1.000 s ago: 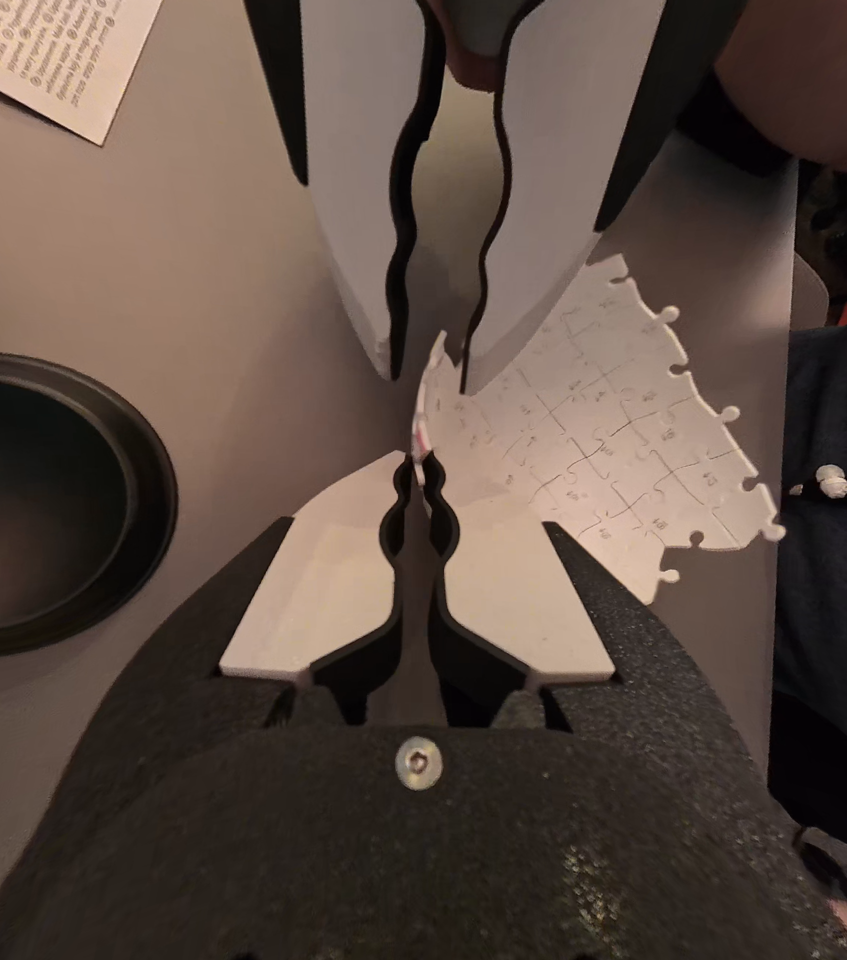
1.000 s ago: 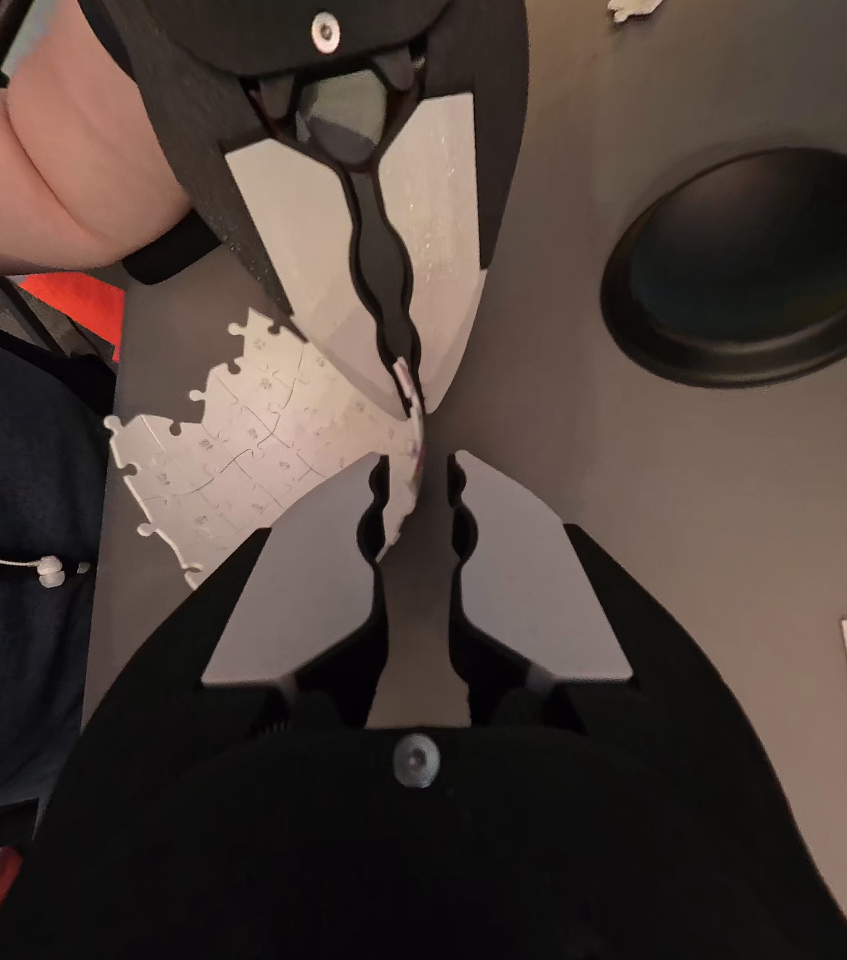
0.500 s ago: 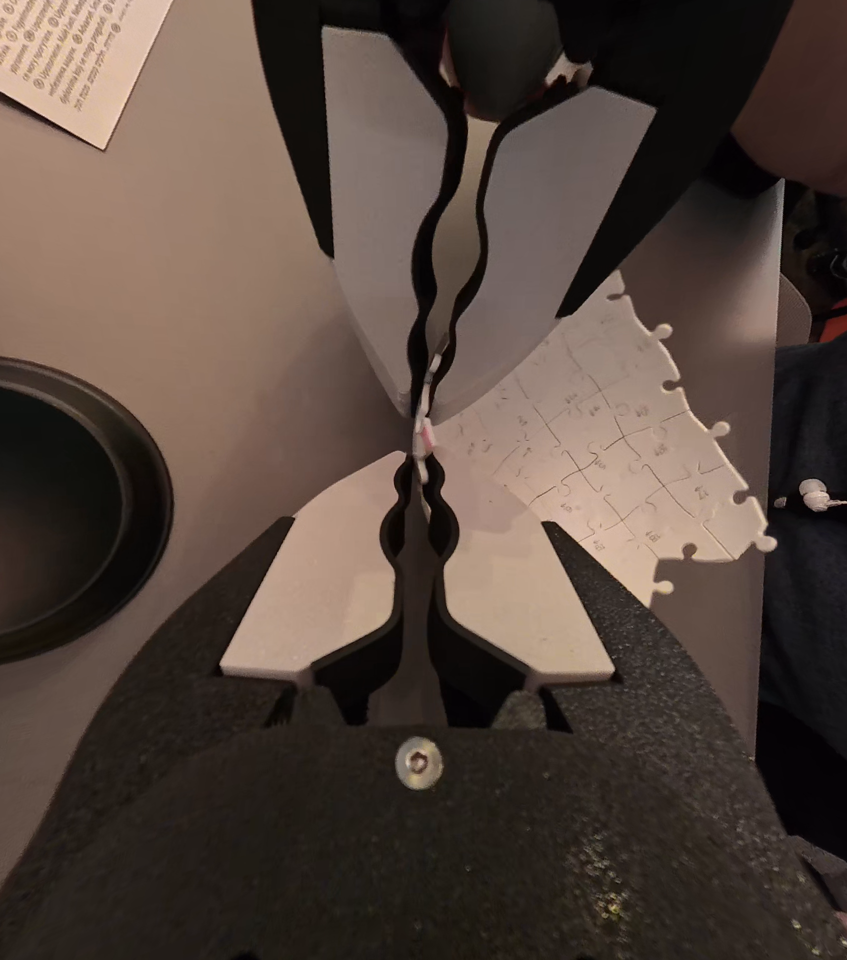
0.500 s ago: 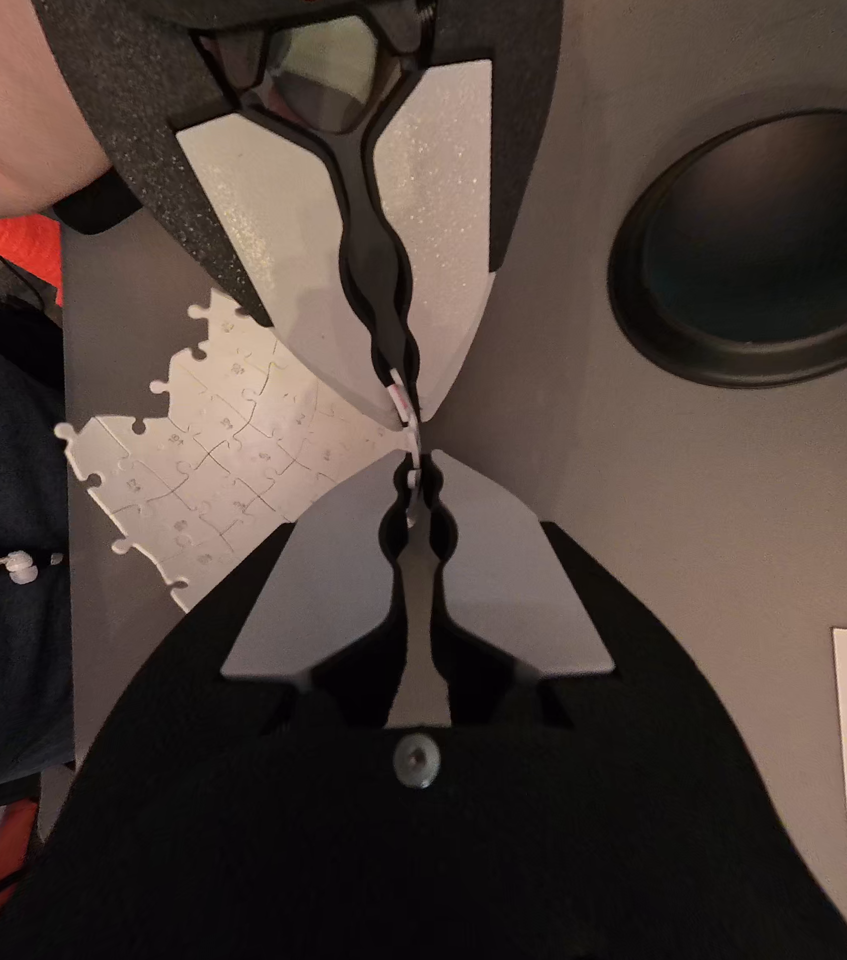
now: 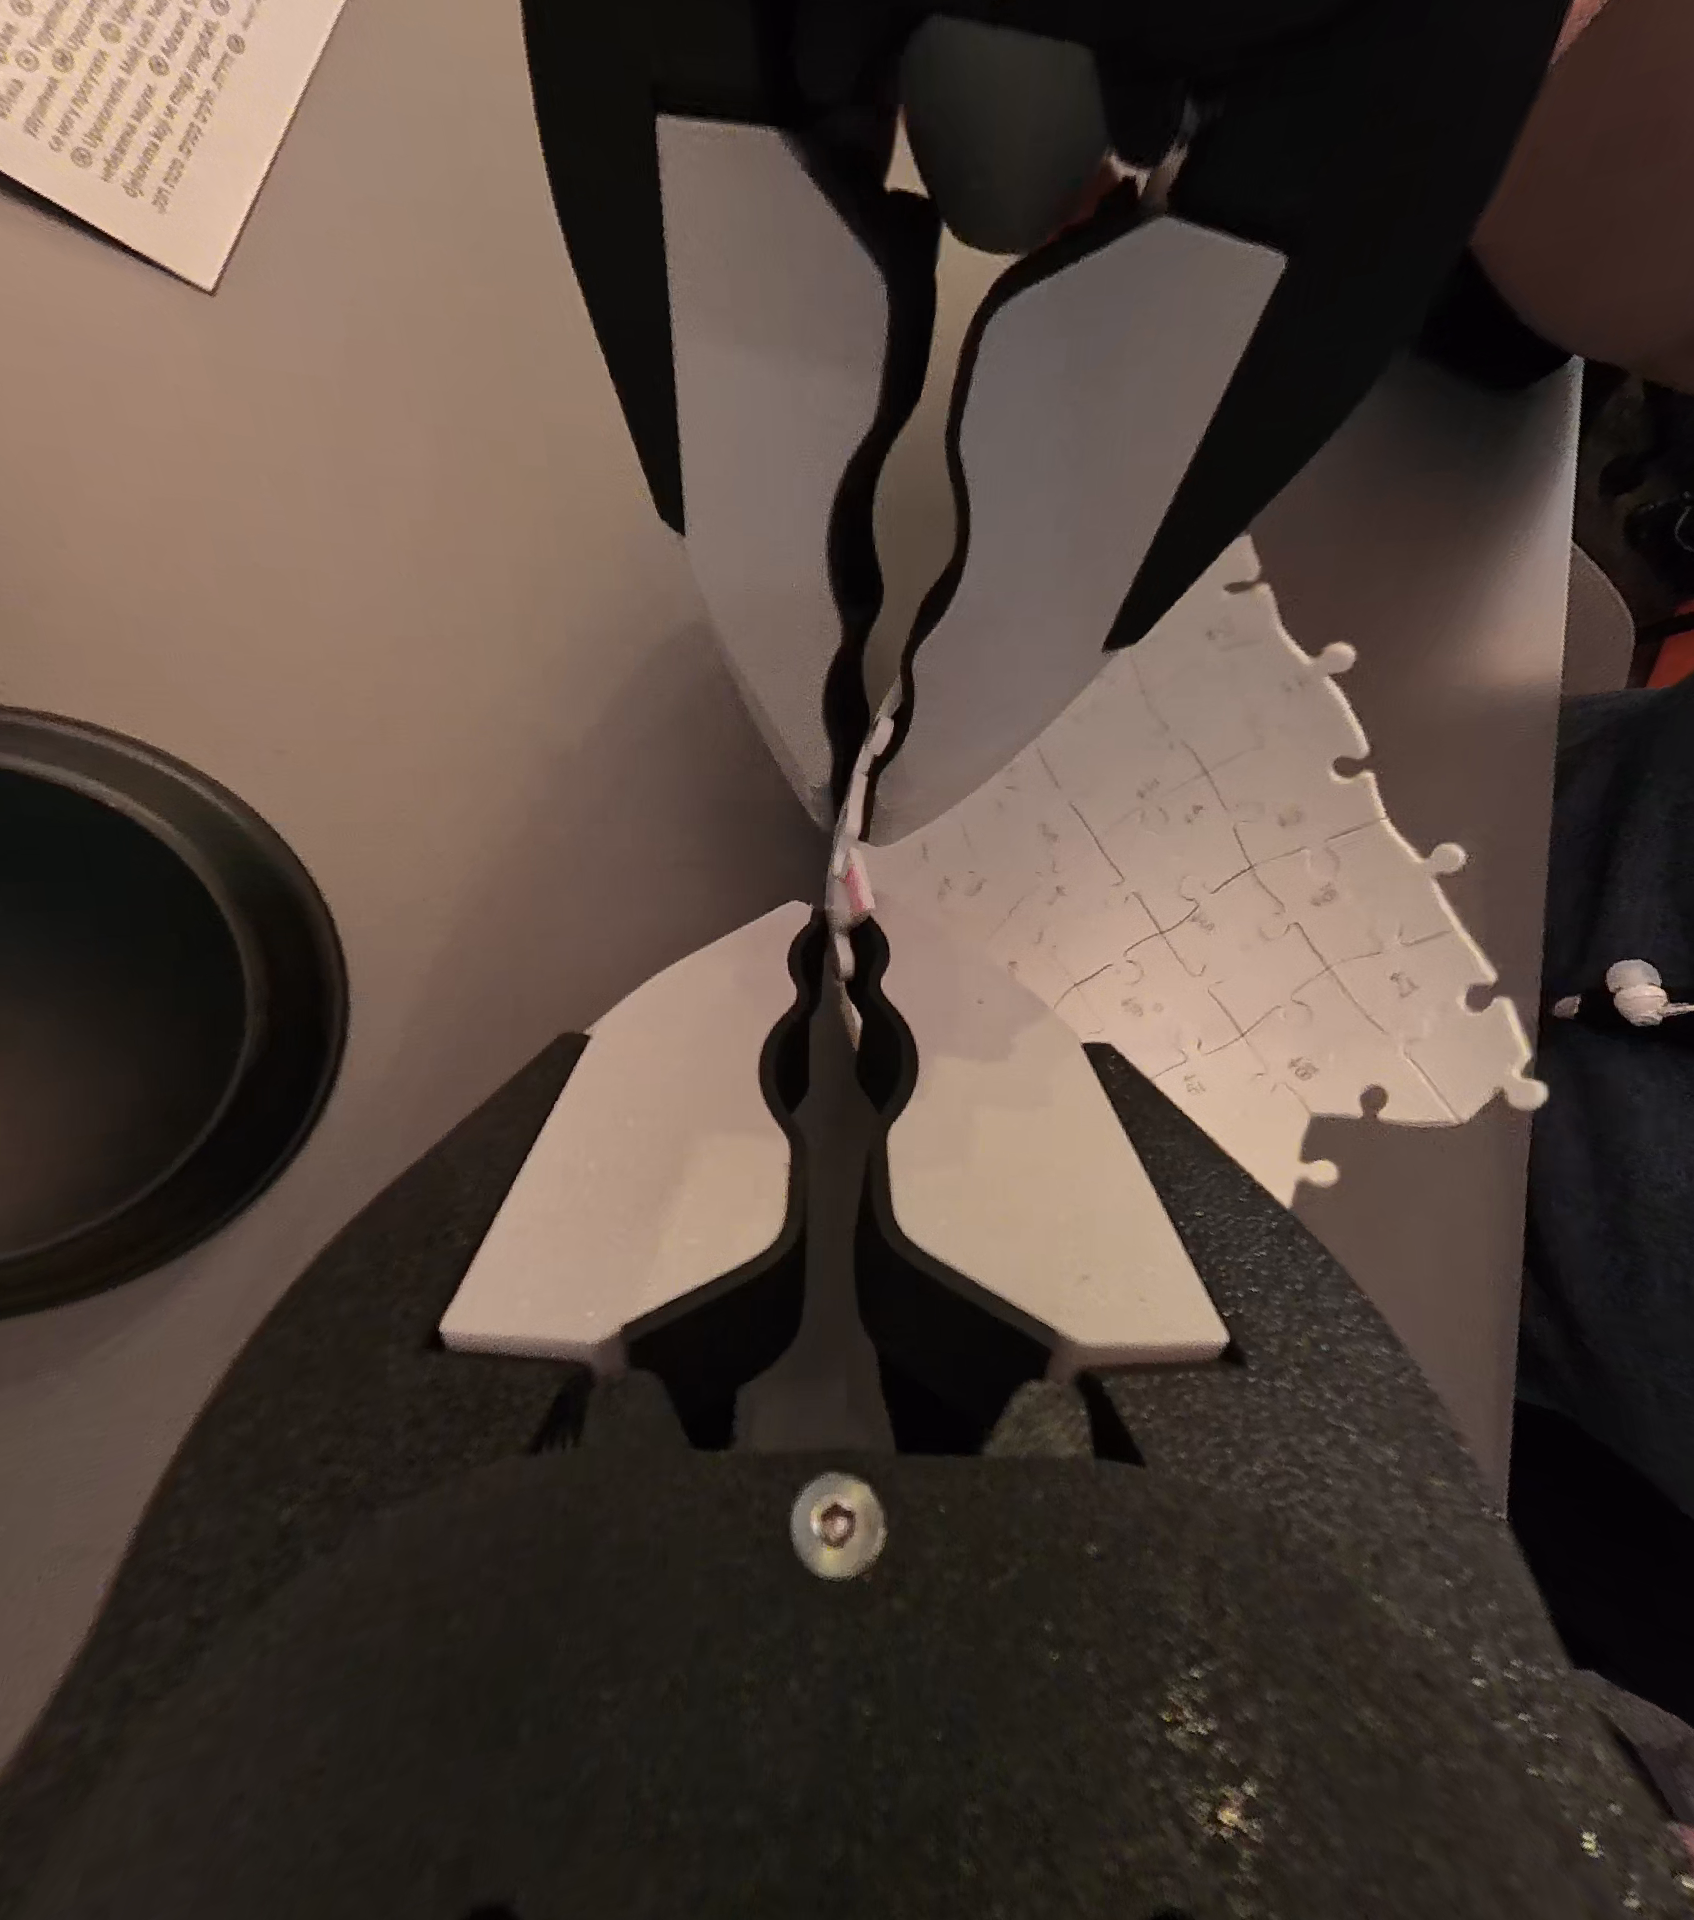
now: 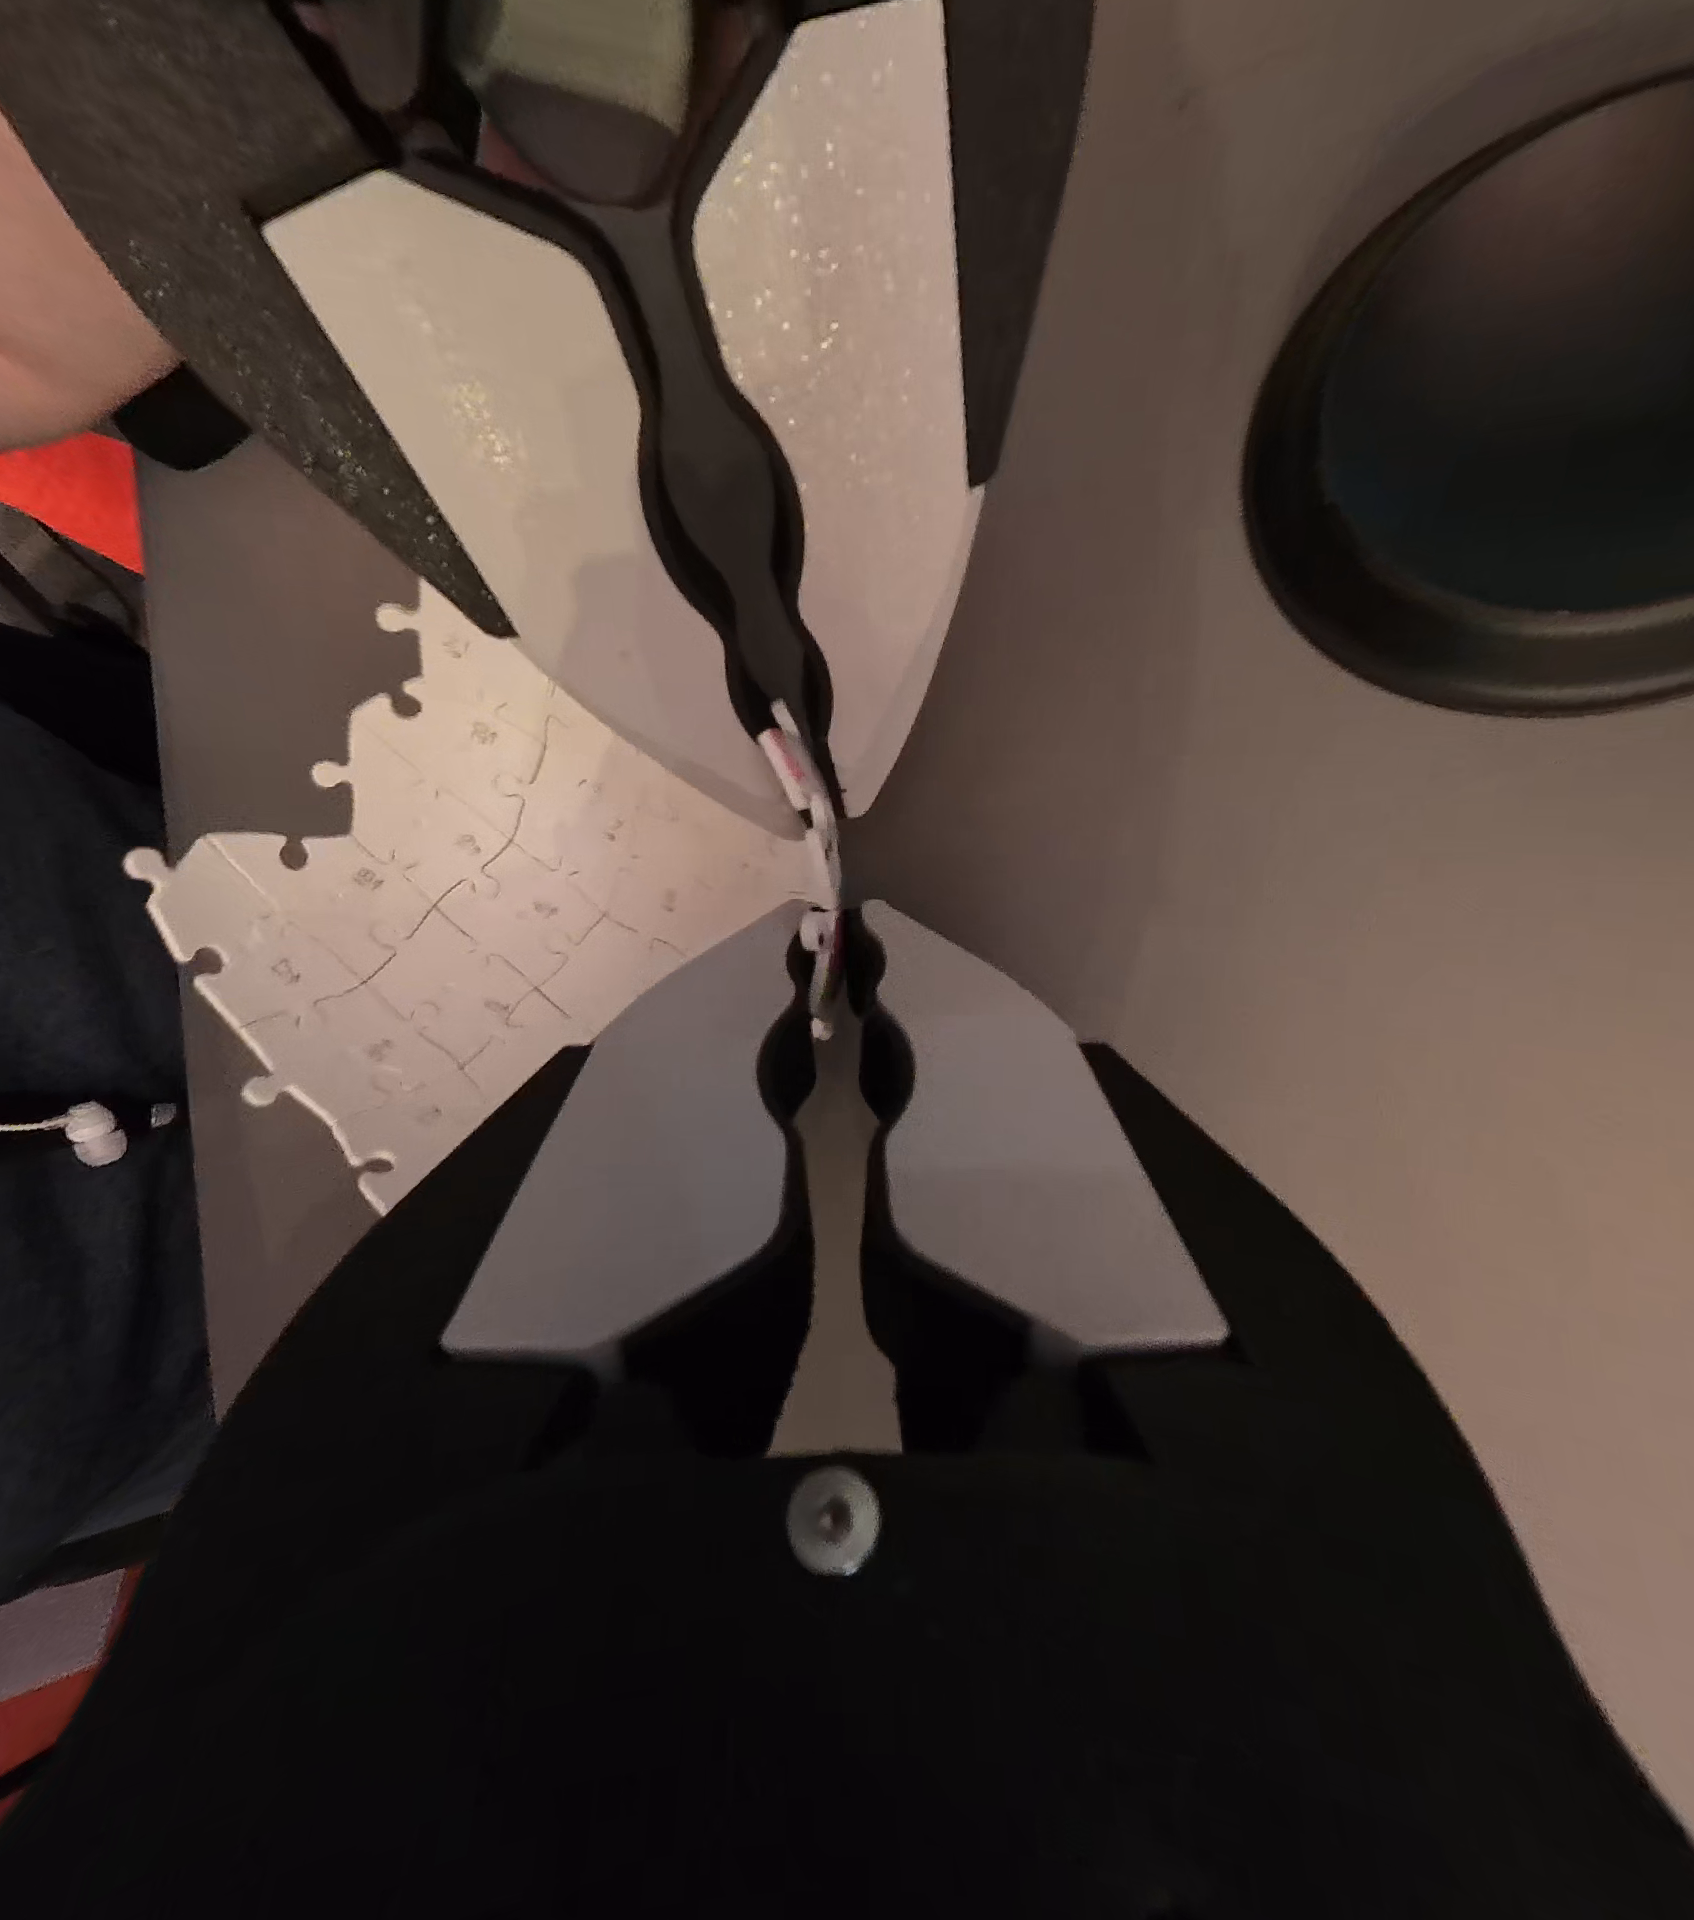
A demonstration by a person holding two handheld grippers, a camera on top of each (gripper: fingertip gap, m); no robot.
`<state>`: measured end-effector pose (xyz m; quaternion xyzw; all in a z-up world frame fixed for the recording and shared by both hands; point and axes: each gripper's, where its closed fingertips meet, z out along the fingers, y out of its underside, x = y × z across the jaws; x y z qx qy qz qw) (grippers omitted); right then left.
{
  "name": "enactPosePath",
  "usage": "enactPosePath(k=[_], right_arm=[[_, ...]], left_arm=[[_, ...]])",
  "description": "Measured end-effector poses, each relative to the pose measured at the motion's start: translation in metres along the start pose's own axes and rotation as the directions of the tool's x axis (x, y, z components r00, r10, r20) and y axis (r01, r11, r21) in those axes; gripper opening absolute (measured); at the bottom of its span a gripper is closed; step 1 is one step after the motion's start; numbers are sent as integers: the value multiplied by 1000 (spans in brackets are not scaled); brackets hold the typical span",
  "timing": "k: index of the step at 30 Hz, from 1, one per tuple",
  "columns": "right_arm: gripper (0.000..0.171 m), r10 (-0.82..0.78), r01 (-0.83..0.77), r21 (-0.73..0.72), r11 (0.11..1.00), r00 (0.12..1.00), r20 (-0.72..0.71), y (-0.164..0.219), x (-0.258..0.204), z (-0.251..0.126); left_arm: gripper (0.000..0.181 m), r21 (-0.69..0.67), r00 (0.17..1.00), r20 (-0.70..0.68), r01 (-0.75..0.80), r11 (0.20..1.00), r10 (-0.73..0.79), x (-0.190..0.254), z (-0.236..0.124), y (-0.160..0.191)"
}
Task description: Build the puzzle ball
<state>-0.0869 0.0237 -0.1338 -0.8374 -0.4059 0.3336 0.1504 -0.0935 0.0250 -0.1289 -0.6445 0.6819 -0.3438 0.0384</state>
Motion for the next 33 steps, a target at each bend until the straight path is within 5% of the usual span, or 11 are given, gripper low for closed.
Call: enactPosePath(k=[5, 7, 12, 33], right_arm=[[7, -7, 7, 24, 1000, 1000, -14, -2, 1, -1], [35, 35, -34, 19, 999, 999, -27, 3, 6, -1], [5, 59, -58, -10, 998, 996, 66, 14, -3, 5], [7, 87, -90, 36, 995, 993, 82, 11, -3, 0]], left_arm=[[3, 5, 1000, 2, 7, 1000, -7, 0, -1, -1], [3, 1, 1000, 3, 10, 1000, -10, -1, -1, 0], [3, 2, 1000, 3, 10, 1000, -10, 0, -1, 0], [3, 31, 1000, 12, 17, 999, -17, 0, -4, -5]])
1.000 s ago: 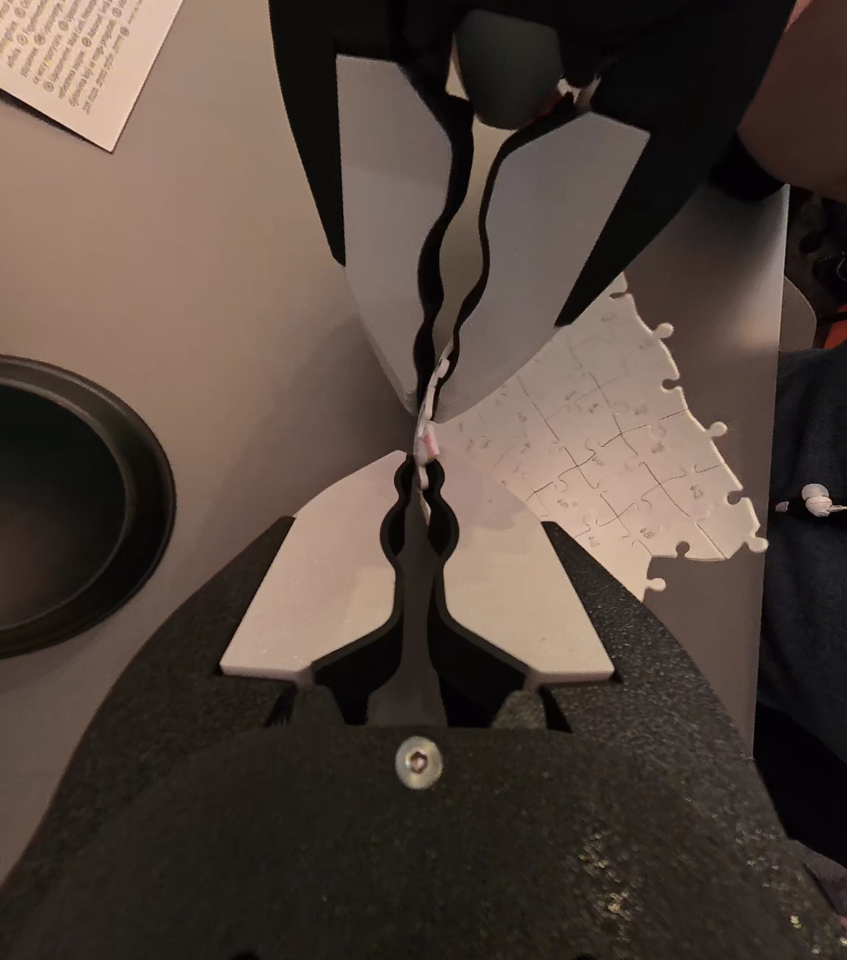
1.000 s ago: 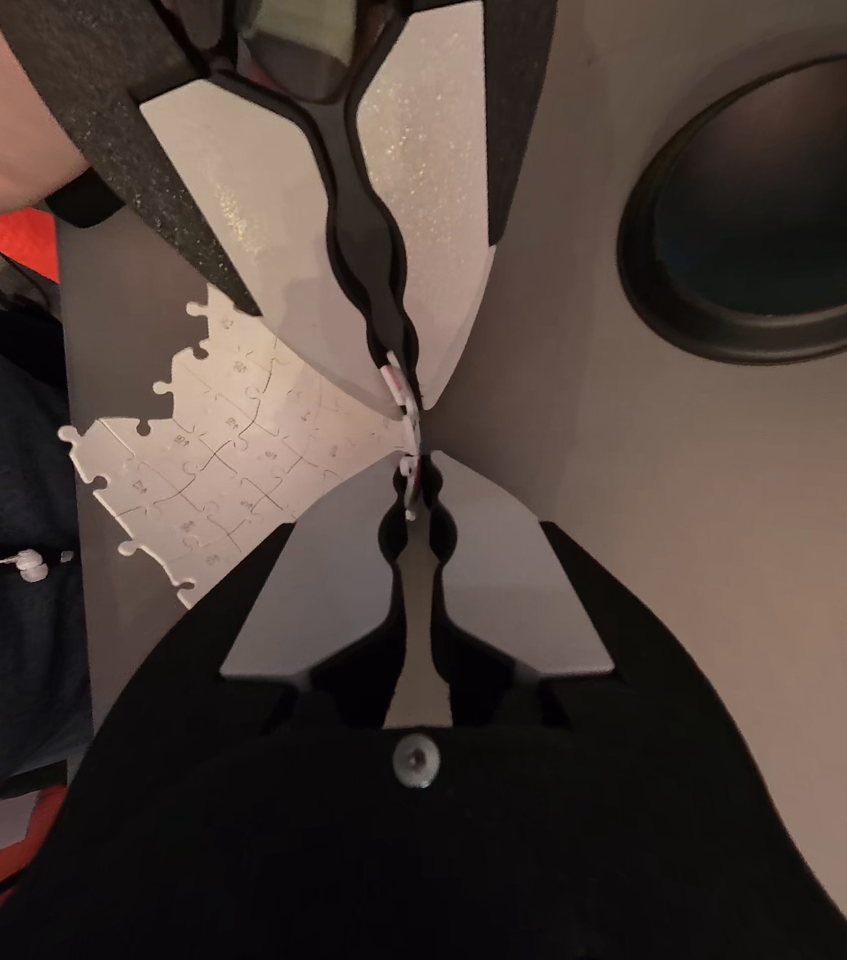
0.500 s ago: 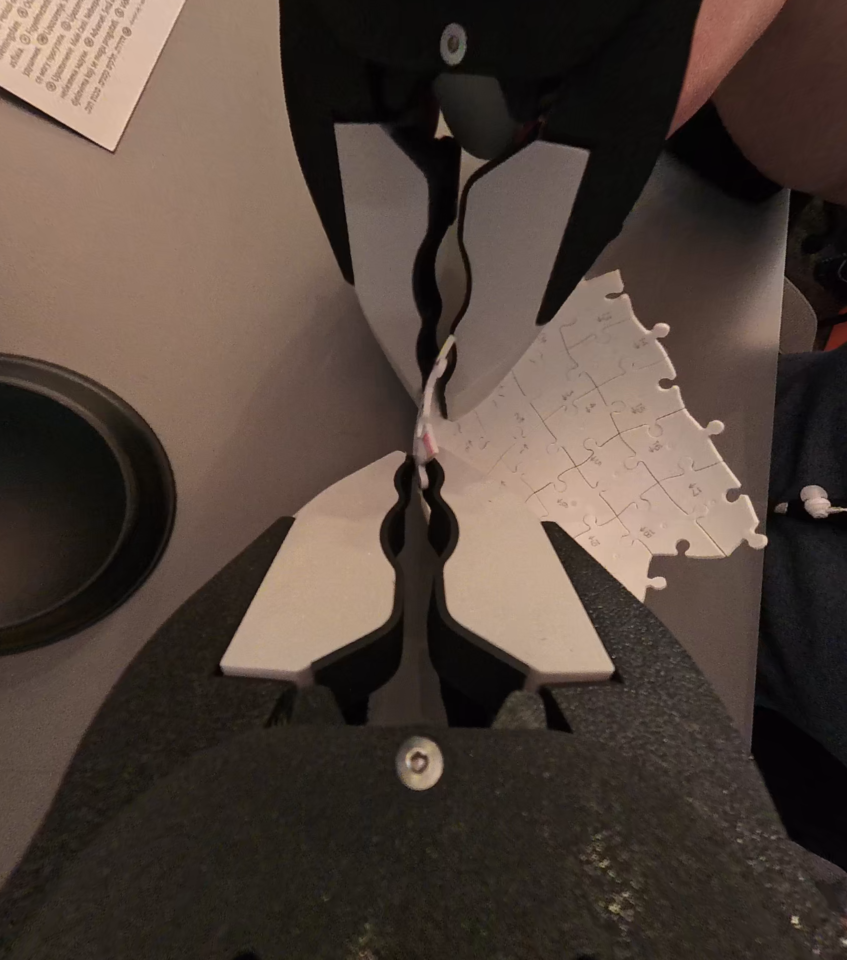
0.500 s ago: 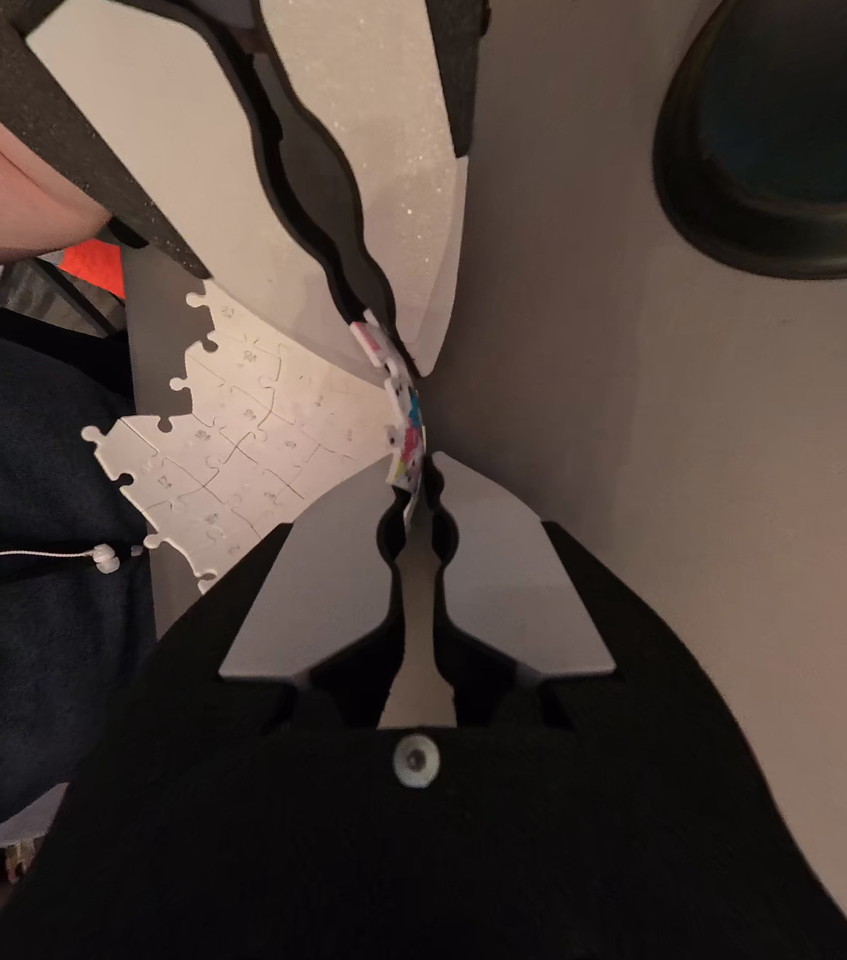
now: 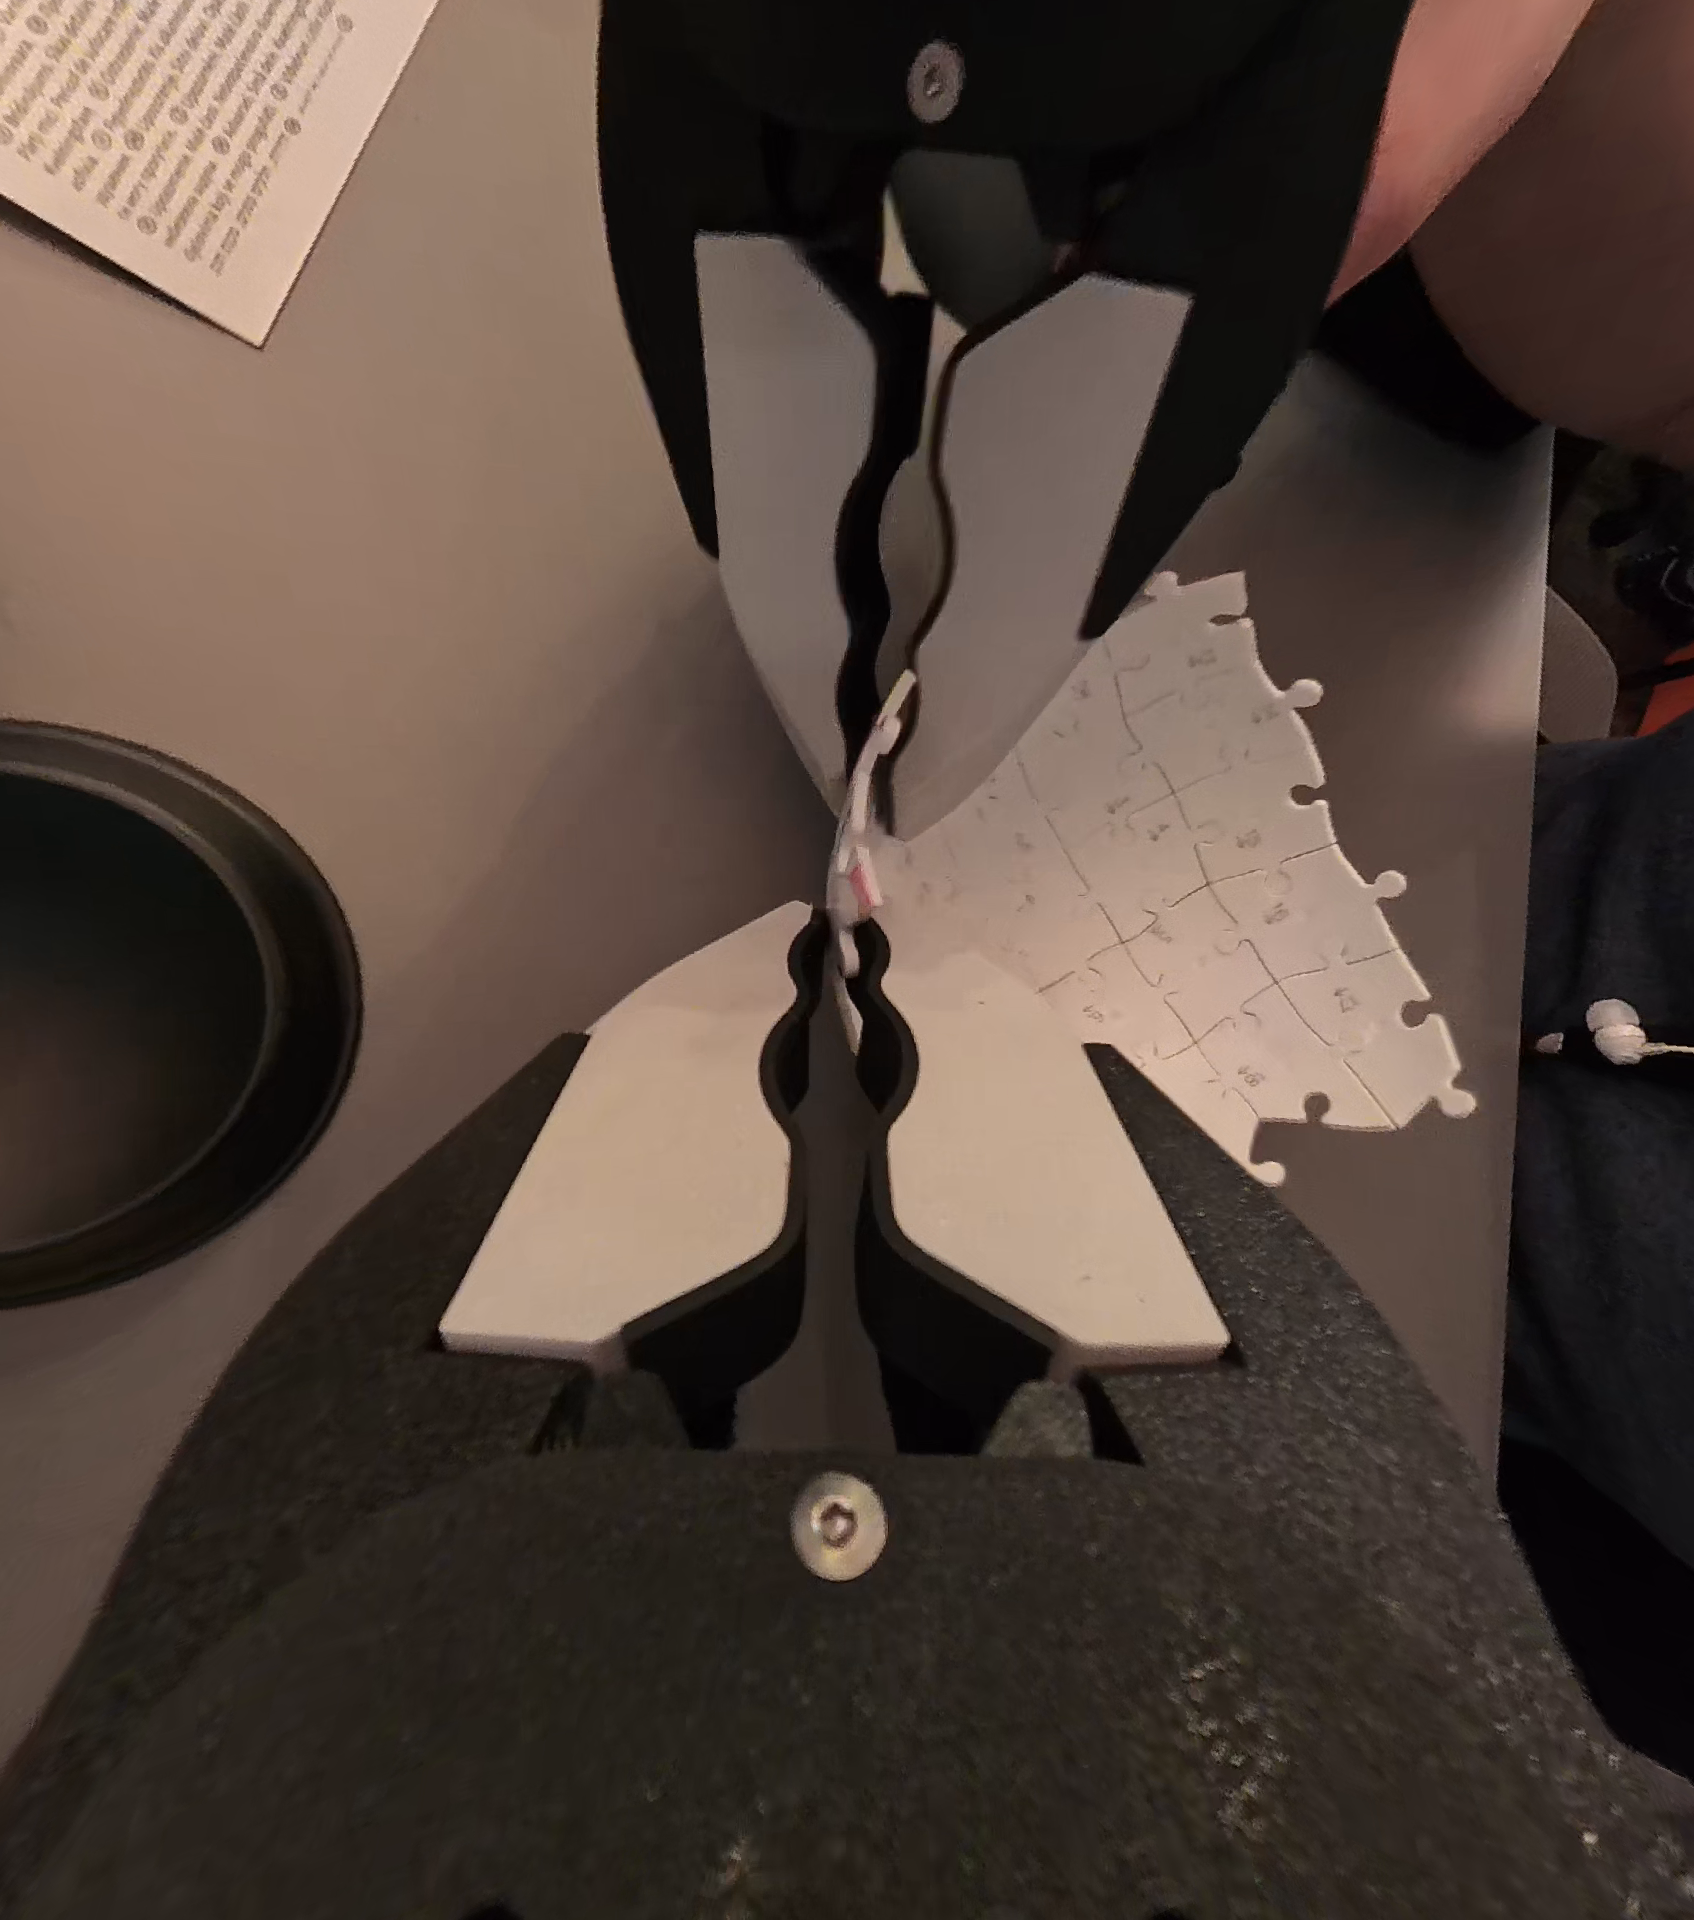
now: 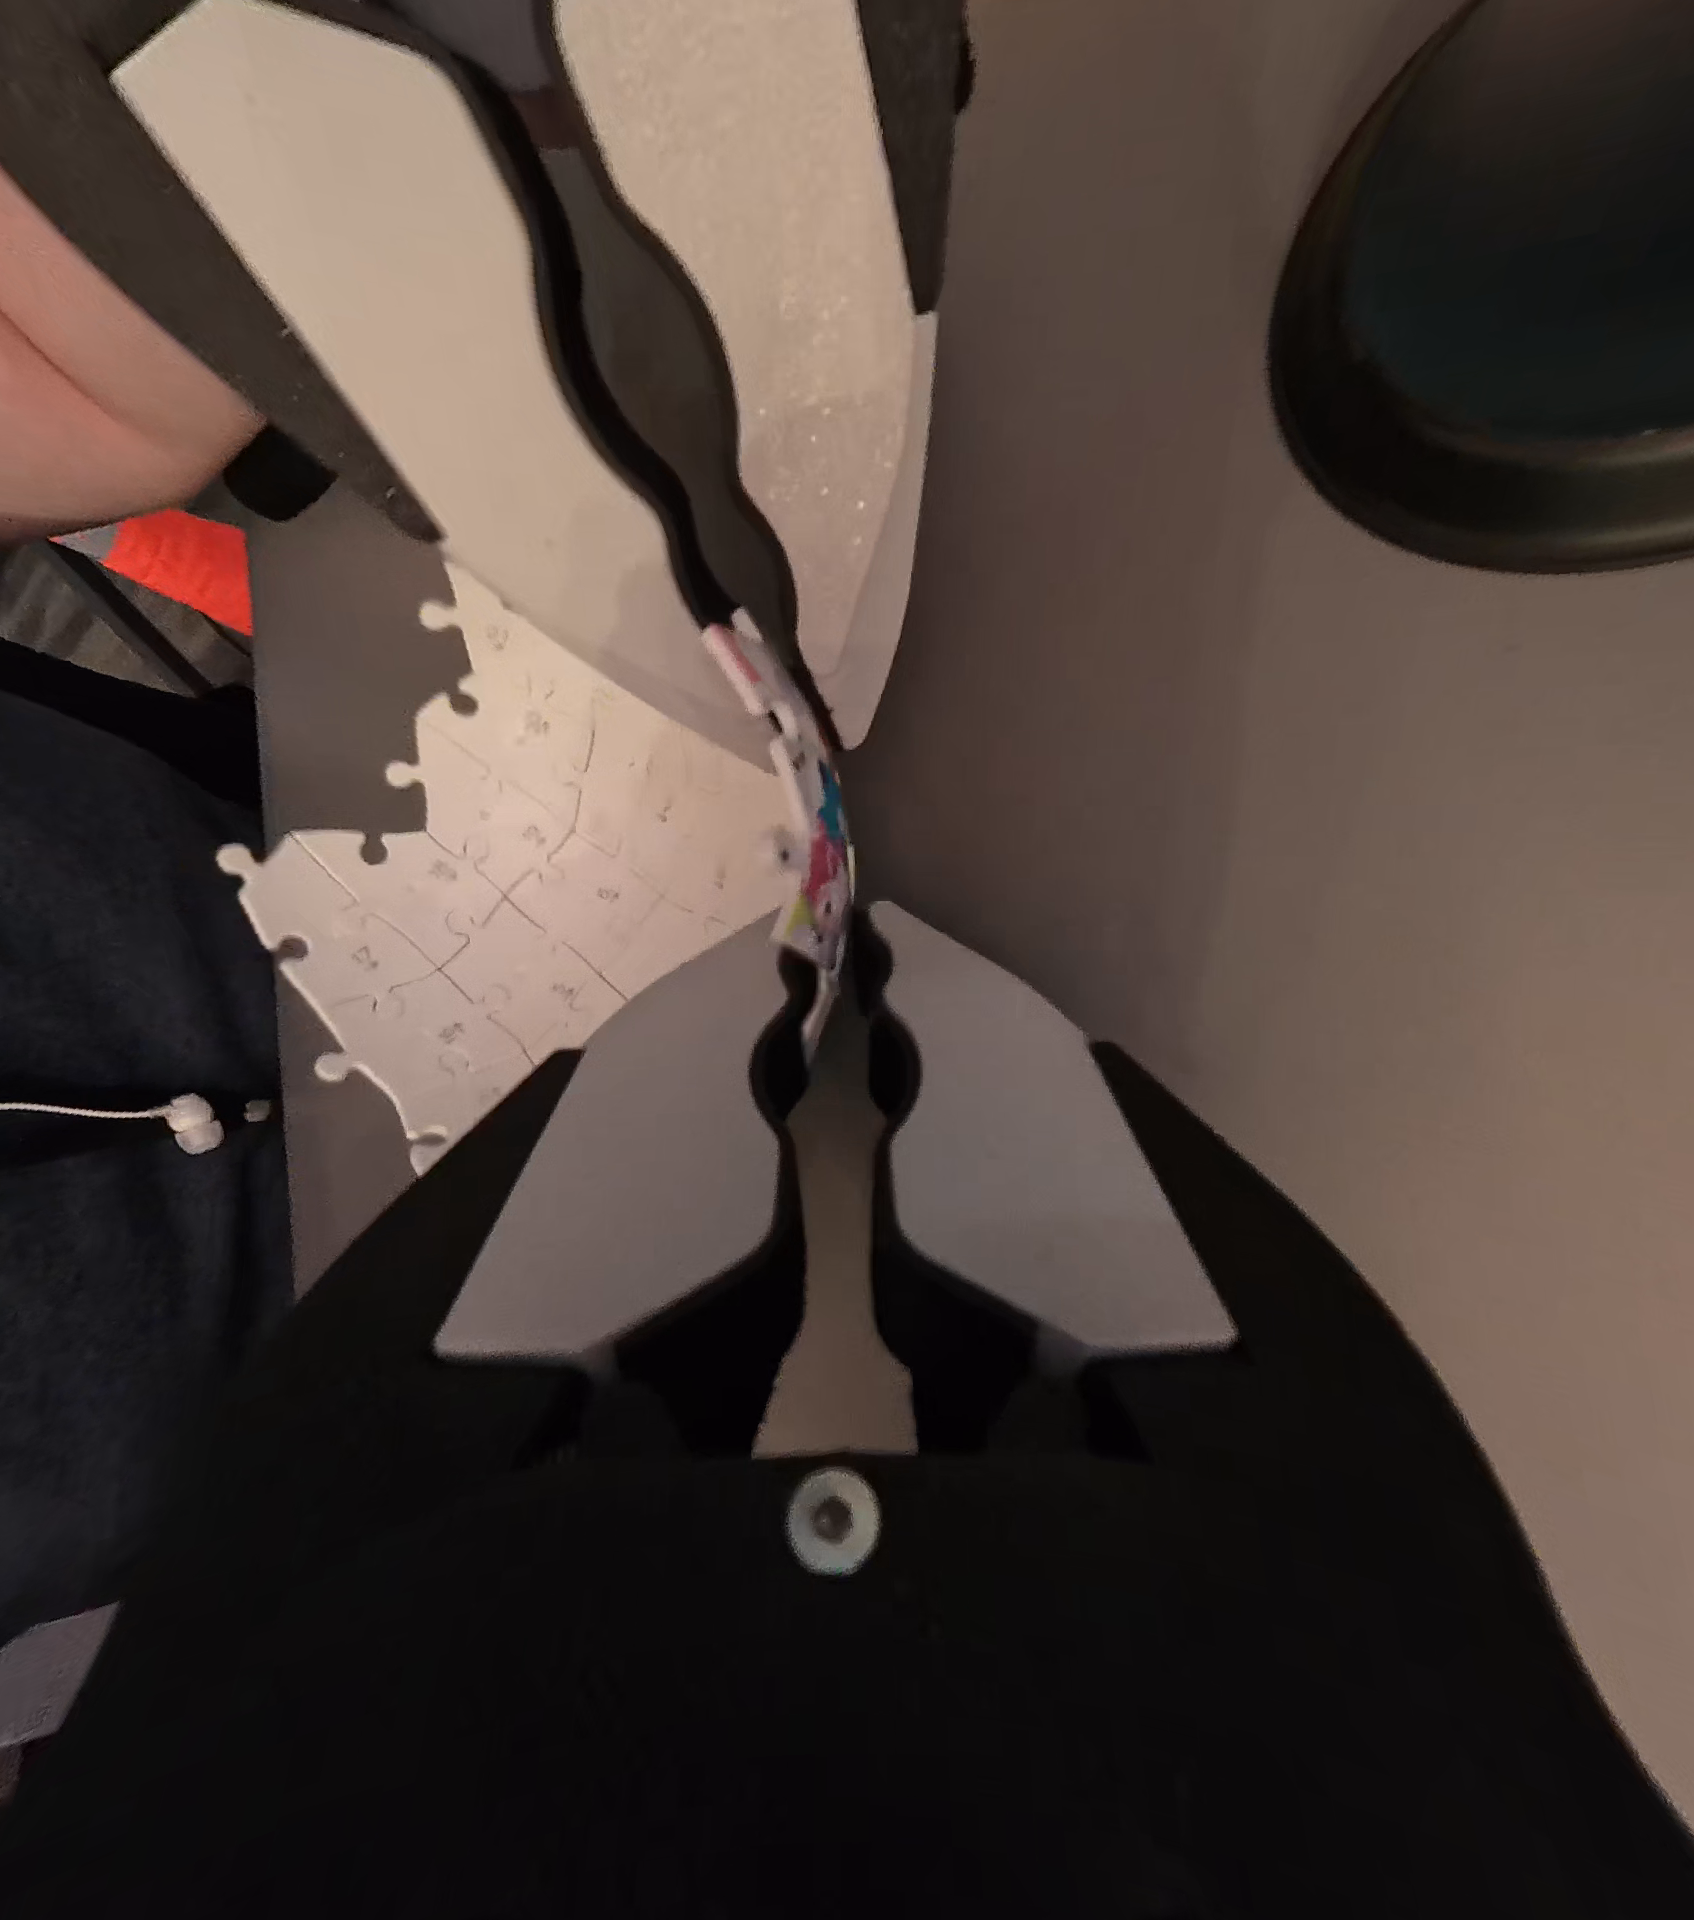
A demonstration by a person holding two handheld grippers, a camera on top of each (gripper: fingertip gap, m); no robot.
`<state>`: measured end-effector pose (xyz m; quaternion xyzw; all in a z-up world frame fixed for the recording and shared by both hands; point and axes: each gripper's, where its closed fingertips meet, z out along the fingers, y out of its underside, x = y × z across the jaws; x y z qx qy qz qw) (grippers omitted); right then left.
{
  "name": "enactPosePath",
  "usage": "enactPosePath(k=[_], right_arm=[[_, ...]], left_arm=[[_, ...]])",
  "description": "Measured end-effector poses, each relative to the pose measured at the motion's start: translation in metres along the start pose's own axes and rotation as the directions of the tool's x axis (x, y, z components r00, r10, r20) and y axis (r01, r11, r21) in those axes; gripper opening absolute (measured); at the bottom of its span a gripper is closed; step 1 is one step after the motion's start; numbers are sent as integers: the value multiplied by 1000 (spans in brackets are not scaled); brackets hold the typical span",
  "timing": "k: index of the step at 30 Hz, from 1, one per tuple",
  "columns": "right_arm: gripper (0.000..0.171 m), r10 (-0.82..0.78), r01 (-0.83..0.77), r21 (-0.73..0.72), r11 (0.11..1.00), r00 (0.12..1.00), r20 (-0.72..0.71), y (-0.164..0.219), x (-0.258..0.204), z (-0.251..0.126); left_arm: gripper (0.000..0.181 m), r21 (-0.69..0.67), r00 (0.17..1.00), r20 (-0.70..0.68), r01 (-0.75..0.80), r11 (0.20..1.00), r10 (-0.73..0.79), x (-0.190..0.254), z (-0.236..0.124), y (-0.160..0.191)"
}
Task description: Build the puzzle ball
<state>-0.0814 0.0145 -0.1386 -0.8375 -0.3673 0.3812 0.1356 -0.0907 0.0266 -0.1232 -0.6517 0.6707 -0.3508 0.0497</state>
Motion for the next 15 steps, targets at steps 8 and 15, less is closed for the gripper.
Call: enactPosePath(k=[8, 15], right_arm=[[17, 29, -27, 85, 996, 999, -26, -5, 5, -15], [9, -61, 59, -28, 998, 995, -75, 0, 5, -1]], left_arm=[[2, -9, 1000, 8, 27, 1000, -27, -4, 1, 2], [2, -1, 999, -4, 41, 999, -41, -4, 2, 0]])
